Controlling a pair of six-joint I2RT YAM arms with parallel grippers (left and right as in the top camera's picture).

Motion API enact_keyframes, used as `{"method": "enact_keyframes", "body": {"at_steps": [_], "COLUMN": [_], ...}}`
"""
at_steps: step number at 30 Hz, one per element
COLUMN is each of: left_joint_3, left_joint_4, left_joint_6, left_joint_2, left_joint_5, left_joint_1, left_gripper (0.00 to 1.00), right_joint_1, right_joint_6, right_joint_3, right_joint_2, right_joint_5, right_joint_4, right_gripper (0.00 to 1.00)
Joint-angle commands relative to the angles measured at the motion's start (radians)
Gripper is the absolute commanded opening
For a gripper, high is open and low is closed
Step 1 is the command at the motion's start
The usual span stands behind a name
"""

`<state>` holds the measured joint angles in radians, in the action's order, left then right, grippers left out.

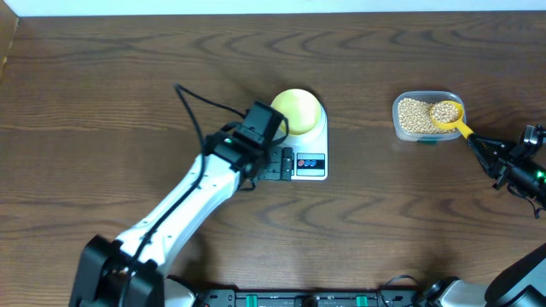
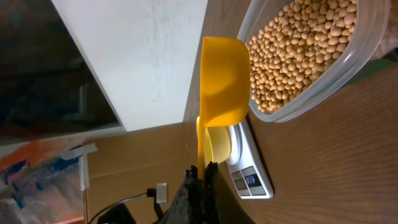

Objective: Scoop item into bowl and weigh 50g on scale

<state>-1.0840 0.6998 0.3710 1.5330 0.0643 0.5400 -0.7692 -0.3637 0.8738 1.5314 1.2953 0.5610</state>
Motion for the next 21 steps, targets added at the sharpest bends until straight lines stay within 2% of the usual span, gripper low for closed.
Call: {"method": "enact_keyframes", "body": {"at_steps": [1,9,15,18,21], "left_joint_3": [-0.02,-0.019,-0.019,-0.019,-0.019], "left_joint_4": [-0.051,-0.126,-0.187,-0.19,-0.212], "left_joint_6": [0.057,0.057,0.058,0.105,0.109], "left_joint_2": [0.053,0.161,0.226,0.233,0.238], "left_joint_5": [-0.019,0.058,0.049,-0.024,-0.035], "left_joint_1": [0.019,0.035,0.035,0.035,0.036], "left_gripper": [0.94,0.94,0.94,0.94,0.94], "right_joint_1": [-0.011,-0.011,-0.011,-0.011,-0.011], "right_joint_6": [-0.006,-0.006,-0.006,-0.006,-0.006], "right_joint_3": [-0.006,-0.006,-0.006,-0.006,-0.006], "right_joint_2": [0.005,0.005,0.005,0.005,0.005], "right_joint_5": [0.047,0.047,0.047,0.047,0.046], "right_joint_4": [-0.006,-0.027,-0.031,-0.031,-0.035], "right_gripper": [0.01,0.01,0.01,0.01,0.01]}}
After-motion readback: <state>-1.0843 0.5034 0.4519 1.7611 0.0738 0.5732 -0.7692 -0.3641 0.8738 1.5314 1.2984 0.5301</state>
